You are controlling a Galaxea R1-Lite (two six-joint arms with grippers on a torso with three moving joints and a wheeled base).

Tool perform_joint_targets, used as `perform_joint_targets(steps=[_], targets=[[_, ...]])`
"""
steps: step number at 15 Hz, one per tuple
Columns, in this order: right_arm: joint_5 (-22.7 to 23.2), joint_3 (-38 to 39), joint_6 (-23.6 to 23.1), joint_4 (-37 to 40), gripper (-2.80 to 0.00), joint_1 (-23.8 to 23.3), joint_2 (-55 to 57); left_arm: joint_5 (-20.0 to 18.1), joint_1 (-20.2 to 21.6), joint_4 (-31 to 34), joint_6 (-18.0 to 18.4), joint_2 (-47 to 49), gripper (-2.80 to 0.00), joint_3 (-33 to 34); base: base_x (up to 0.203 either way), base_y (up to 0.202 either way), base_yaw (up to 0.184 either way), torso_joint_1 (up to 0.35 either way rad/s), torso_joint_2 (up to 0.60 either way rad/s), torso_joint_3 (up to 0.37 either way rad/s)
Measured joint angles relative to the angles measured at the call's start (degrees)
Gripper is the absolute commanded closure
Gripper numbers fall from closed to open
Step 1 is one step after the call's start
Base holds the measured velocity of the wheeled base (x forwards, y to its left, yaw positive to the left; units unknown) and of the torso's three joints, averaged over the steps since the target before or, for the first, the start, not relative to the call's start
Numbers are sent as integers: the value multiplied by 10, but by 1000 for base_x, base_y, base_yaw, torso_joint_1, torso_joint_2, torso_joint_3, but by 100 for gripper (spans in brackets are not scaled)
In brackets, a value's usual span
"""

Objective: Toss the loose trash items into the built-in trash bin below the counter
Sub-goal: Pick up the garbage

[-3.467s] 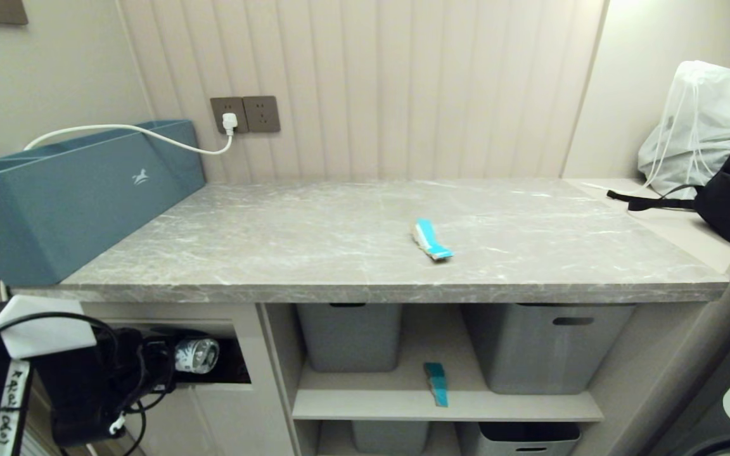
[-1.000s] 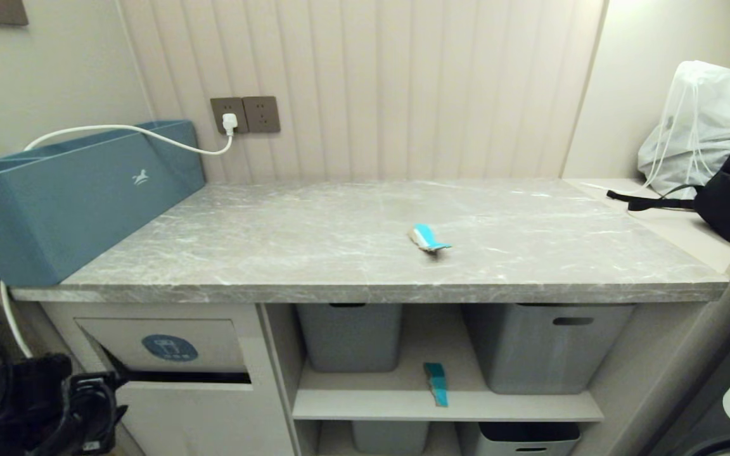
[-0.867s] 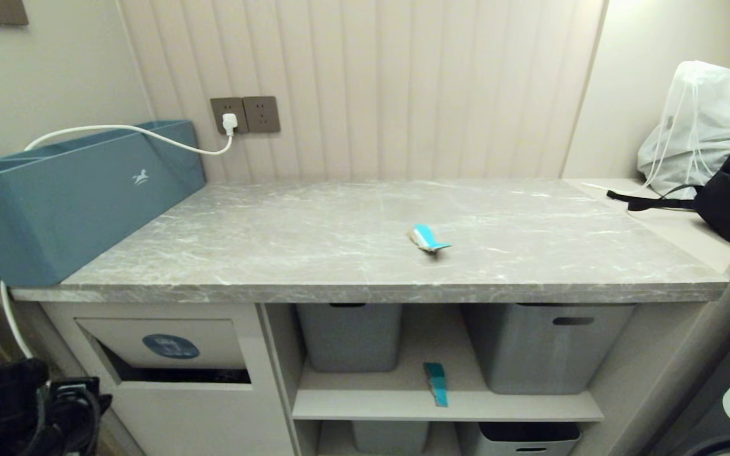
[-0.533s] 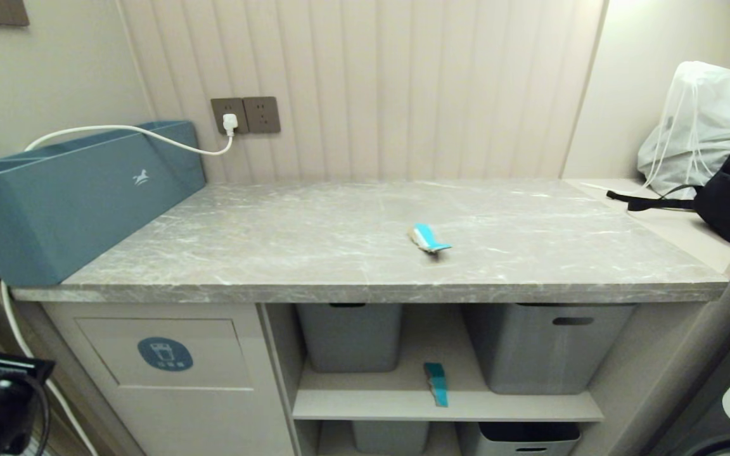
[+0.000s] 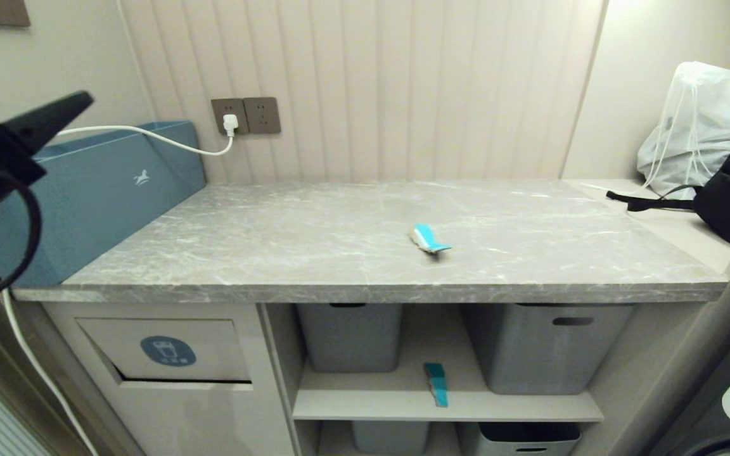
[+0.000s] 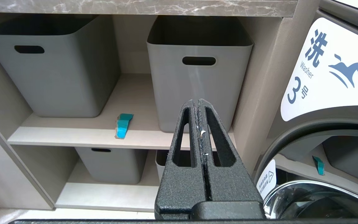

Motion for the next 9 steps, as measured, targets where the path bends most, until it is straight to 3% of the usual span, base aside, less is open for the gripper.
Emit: perform_joint_targets(steps=[2,3,6,9], targets=[[0,0,0,0,0,0,0,-18,-110,61,80,46,0,-65,0,0,0,0,0,0],[0,0,0,0,0,0,0,-12,-163,90,124,76,-280,-89,0,0,0,0,0,0],[0,0,0,0,0,0,0,11,-260,131,236,164,-280,-121,0,0,0,0,0,0],[0,0,0,0,0,0,0,77,-297,139,307,247,-280,-173,0,0,0,0,0,0]])
